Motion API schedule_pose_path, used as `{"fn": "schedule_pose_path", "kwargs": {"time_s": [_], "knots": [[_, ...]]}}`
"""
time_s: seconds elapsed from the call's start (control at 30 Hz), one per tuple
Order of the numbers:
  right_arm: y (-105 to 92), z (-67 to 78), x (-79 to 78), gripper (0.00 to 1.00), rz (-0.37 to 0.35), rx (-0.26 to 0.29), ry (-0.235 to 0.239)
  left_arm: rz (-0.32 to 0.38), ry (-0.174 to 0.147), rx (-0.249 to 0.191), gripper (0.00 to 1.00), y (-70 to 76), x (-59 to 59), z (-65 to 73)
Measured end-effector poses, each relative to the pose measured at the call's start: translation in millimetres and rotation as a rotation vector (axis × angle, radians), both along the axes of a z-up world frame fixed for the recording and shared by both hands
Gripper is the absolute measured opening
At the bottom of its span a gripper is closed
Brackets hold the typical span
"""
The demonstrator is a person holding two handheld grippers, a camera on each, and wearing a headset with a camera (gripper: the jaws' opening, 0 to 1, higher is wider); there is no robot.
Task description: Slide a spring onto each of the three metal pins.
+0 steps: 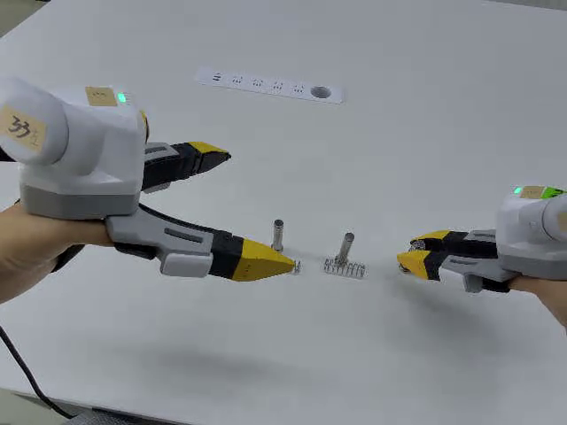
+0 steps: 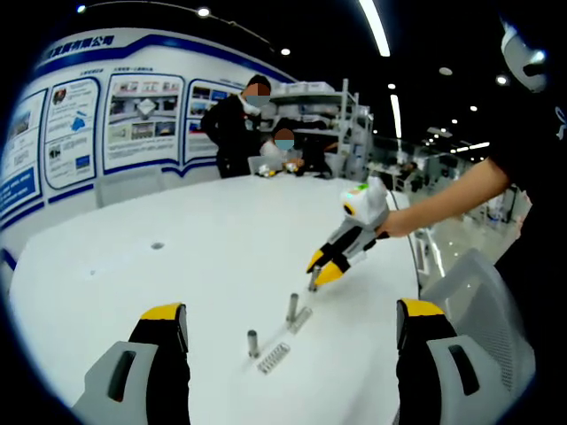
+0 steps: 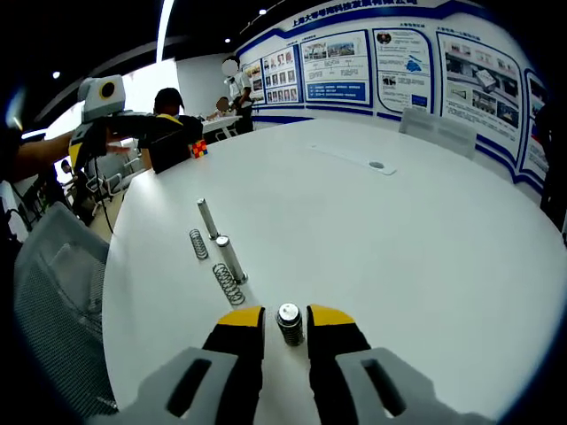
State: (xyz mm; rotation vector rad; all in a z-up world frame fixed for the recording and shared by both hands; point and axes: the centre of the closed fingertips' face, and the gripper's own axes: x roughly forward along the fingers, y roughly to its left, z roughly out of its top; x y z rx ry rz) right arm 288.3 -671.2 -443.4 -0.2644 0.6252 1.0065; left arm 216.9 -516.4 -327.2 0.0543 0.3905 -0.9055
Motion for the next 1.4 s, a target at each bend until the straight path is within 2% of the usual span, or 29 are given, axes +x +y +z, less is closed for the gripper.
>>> {"fn": "schedule_pose_path", "kwargs": {"time_s": [0.1, 0.23, 0.4, 0.6, 0.73, 0.87, 1.03, 1.13, 1.17, 1.27, 1.4], "knots": [[0.0, 9.7, 1.2, 0.22, -0.002, 0.008, -0.016, 0.003, 0.002, -0.045, 1.00, -0.6, -1.8, 6.2], [1.4, 27.5, 6.6, 0.23, 0.004, 0.014, -0.068, 0.008, -0.001, -0.026, 1.00, 2.7, -1.1, 2.7], [16.5, 49.3, 1.8, 0.23, 0.043, 0.049, -0.104, 0.006, 0.010, -0.002, 1.00, 4.4, -1.3, -6.6], [40.1, 56.1, -12.1, 0.23, 0.142, 0.024, -0.130, 0.001, 0.013, 0.006, 1.00, 3.6, -1.2, -10.8], [55.2, 49.7, -24.0, 0.23, 0.206, 0.002, -0.123, 0.001, 0.010, -0.005, 1.00, 4.7, -0.9, -9.9], [63.2, 38.5, -31.7, 0.23, 0.237, -0.035, -0.106, 0.010, 0.005, -0.020, 1.00, 8.1, 1.0, -7.4], [65.1, 17.4, -37.0, 0.23, 0.280, -0.120, -0.104, 0.020, 0.006, -0.014, 1.00, 12.2, 1.2, -9.2], [60.6, -0.9, -37.0, 0.23, 0.295, -0.217, -0.103, 0.025, 0.013, -0.009, 1.00, 13.7, 0.3, -12.3], [58.4, -5.6, -37.0, 0.23, 0.281, -0.240, -0.085, 0.026, 0.014, -0.007, 1.00, 14.0, -0.1, -12.9], [62.8, -11.2, -36.8, 0.23, 0.285, -0.236, -0.079, 0.029, 0.017, -0.007, 1.00, 14.8, -0.6, -14.5], [63.8, -21.2, -34.3, 0.22, 0.303, -0.269, -0.070, 0.034, 0.023, -0.001, 1.00, 16.9, -0.4, -16.4]]}}
